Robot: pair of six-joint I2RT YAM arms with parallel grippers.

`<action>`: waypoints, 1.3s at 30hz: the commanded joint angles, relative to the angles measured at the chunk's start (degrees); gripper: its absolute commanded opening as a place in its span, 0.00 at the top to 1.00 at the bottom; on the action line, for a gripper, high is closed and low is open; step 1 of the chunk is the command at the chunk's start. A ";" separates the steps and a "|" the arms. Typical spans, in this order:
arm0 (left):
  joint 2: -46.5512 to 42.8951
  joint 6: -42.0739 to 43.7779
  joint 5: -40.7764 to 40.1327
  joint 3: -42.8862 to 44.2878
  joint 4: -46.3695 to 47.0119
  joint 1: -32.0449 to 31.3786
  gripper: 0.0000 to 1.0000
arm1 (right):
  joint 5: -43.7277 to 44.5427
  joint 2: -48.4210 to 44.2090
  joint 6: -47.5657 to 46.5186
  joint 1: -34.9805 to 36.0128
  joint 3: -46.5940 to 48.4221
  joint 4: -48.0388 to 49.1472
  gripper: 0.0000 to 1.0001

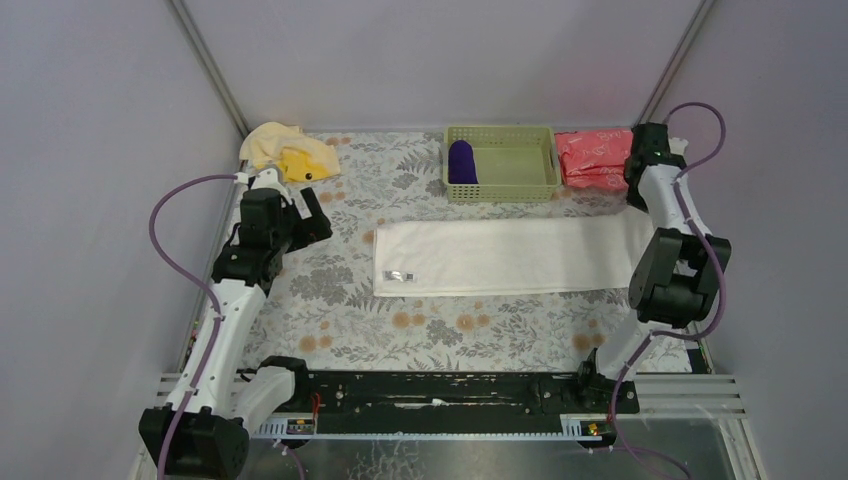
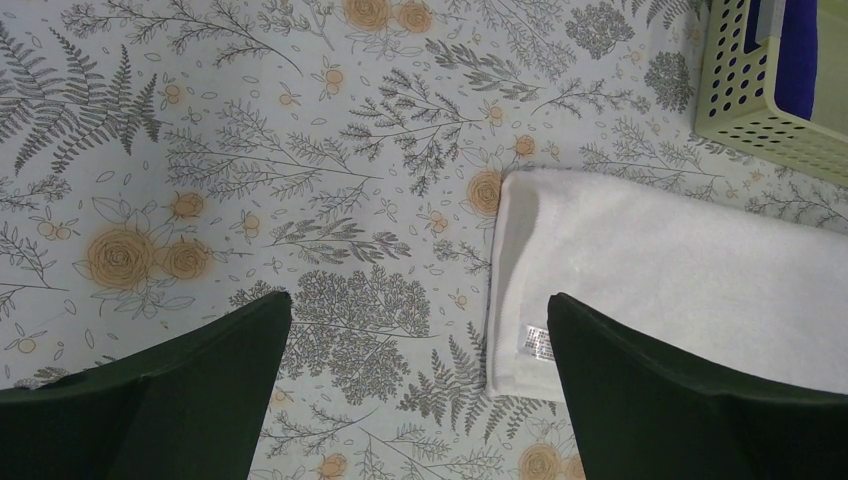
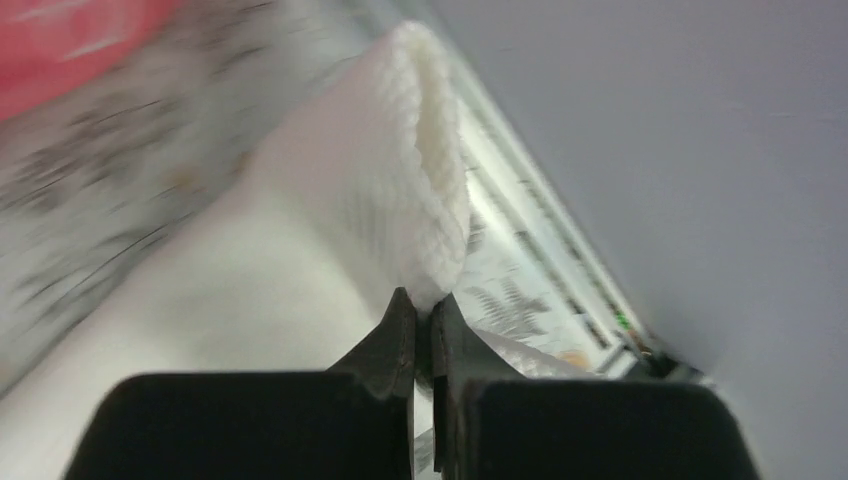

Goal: Roll the towels
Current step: Fold the towel at the center of the board.

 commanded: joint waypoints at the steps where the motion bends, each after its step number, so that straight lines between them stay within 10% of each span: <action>1: 0.51 0.93 0.03 -0.32 0.65 -0.33 0.00 | -17.82 -7.07 6.53 7.18 -2.82 -1.40 1.00; 15: 3.10 0.93 0.44 -0.92 0.65 -0.28 0.00 | -48.78 -19.44 18.84 24.44 -12.53 6.69 1.00; 39: 5.83 0.84 2.34 -1.09 0.49 -0.28 0.00 | -34.72 -9.38 37.60 47.69 -8.42 20.03 1.00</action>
